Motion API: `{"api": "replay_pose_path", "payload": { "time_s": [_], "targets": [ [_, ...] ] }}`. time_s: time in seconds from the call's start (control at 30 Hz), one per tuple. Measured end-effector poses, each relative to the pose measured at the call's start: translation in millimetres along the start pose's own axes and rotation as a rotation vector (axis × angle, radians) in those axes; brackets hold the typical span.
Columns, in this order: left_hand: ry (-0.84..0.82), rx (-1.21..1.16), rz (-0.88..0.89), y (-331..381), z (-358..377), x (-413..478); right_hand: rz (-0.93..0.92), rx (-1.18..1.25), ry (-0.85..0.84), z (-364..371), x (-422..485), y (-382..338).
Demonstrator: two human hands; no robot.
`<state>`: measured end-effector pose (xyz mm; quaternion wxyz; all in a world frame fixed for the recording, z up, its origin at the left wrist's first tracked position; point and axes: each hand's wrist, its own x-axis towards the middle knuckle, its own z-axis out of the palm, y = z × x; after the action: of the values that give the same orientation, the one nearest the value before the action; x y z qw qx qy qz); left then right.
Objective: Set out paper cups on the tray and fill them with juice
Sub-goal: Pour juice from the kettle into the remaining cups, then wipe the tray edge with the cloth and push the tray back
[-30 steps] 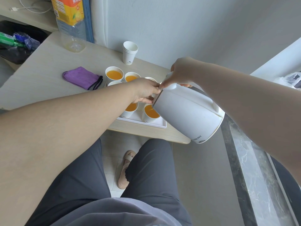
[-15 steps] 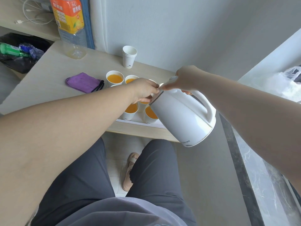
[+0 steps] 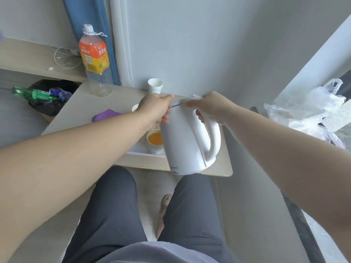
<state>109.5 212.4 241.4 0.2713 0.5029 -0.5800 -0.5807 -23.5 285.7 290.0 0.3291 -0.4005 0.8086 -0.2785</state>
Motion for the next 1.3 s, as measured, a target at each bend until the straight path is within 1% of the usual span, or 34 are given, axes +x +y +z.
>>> {"api": "replay_pose_path", "payload": {
  "time_s": [0.1, 0.13, 0.17, 0.27, 0.33, 0.37, 0.4, 0.43, 0.47, 0.57, 0.63, 0.67, 0.7, 0.73, 0.8, 0.87, 0.97, 1.07, 1.17, 1.3],
  "targets": [
    [-0.174, -0.105, -0.200, 16, -14, -16, -0.044, 0.039, -0.054, 23, -4, -23],
    [-0.205, -0.138, -0.235, 19, -19, -19, -0.070, 0.025, -0.061, 32, -4, -31],
    [-0.202, -0.162, -0.254, 23, -24, -20, -0.110, 0.004, -0.075, 37, -7, -36],
    [-0.094, -0.211, -0.281, 23, -47, -21, -0.243, -0.077, -0.154, 84, -12, -66],
    [0.017, -0.277, -0.282, 18, -66, -20, -0.258, -0.129, -0.106, 115, -19, -79],
    [0.078, -0.297, -0.264, 13, -75, -18, -0.278, -0.096, -0.119, 123, -20, -84],
    [0.146, -0.307, -0.238, 7, -89, -15, -0.329, -0.052, -0.194, 131, -17, -90],
    [0.207, -0.300, -0.216, 0, -105, -14, -0.420, -0.045, -0.238, 140, -13, -95],
    [0.249, -0.291, -0.196, -4, -115, -15, -0.474, -0.030, -0.260, 141, -14, -96],
    [0.414, -0.244, -0.179, -26, -164, -13, -0.581, 0.017, -0.478, 165, -9, -106],
    [0.445, -0.218, -0.174, -40, -184, -15, -0.565, 0.092, -0.523, 181, -1, -107],
    [0.455, -0.204, -0.167, -46, -196, -15, -0.514, 0.180, -0.519, 189, 10, -108],
    [0.470, -0.176, -0.163, -51, -204, -15, -0.457, 0.255, -0.474, 194, 20, -104],
    [0.490, -0.139, -0.162, -58, -214, -14, -0.416, 0.279, -0.411, 204, 34, -100],
    [0.507, -0.065, -0.140, -67, -231, -11, -0.377, 0.177, -0.283, 221, 62, -87],
    [0.514, -0.010, -0.134, -75, -247, -8, -0.345, 0.007, -0.226, 245, 94, -71],
    [0.495, 0.027, -0.145, -86, -263, -1, -0.309, -0.221, -0.254, 284, 137, -49],
    [0.483, 0.006, -0.166, -95, -272, 11, -0.312, -0.462, -0.303, 317, 169, -44],
    [0.496, -0.028, -0.175, -99, -277, 21, -0.347, -0.577, -0.289, 333, 197, -43],
    [0.487, -0.063, -0.186, -102, -282, 33, -0.386, -0.718, -0.316, 346, 222, -29]
  ]
}}
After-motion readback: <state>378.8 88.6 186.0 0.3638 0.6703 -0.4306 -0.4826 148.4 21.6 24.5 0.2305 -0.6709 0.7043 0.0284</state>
